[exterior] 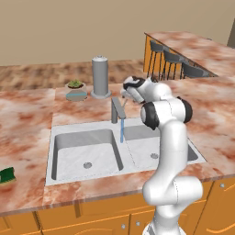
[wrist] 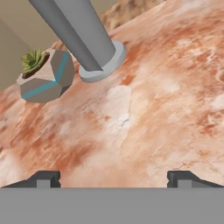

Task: Soak the sponge with water for a few seconds and then drop it inside the sink.

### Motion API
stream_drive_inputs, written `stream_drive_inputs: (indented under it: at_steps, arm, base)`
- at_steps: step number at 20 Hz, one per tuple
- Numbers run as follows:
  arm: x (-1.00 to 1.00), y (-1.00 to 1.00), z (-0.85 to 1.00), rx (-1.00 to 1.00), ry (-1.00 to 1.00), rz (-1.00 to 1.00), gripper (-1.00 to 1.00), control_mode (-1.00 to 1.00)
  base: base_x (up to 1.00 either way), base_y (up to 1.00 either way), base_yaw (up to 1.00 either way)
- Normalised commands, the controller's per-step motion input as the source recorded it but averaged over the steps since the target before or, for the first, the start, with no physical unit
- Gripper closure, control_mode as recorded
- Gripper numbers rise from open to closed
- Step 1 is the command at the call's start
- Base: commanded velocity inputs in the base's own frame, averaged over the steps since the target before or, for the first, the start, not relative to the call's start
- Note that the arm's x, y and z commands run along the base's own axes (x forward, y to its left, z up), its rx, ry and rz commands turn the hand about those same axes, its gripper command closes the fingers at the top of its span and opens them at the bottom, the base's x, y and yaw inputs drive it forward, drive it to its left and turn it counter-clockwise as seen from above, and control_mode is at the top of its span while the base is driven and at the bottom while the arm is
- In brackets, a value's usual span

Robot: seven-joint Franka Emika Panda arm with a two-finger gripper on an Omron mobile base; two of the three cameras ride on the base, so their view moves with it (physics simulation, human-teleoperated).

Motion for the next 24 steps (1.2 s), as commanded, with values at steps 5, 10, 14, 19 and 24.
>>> stream_drive_inputs:
  at_steps: [5, 10, 14, 19, 24]
  arm:
    - [0.00, 0.00, 0.41, 0.00, 0.00, 0.00, -1.00, -1.00]
    - [-0.01, 0.00, 0.27, 0.00, 0.00, 0.00, -1.00, -1.00]
    - [-0.34, -0.02, 0.17, 0.00, 0.07, 0.00, -1.00, -1.00]
    - [-0.69, -0.07, 0.11, 0.00, 0.01, 0.00, -1.00, -1.00]
    - [-0.74, -0.04, 0.21, 0.00, 0.00, 0.00, -1.00, -1.00]
  base:
    - [0.00, 0.00, 0.00]
    - [0.00, 0.00, 0.00]
    - [0.00, 0.00, 0.00]
    - [0.00, 0.00, 0.00]
    - [0.00, 0.00, 0.00]
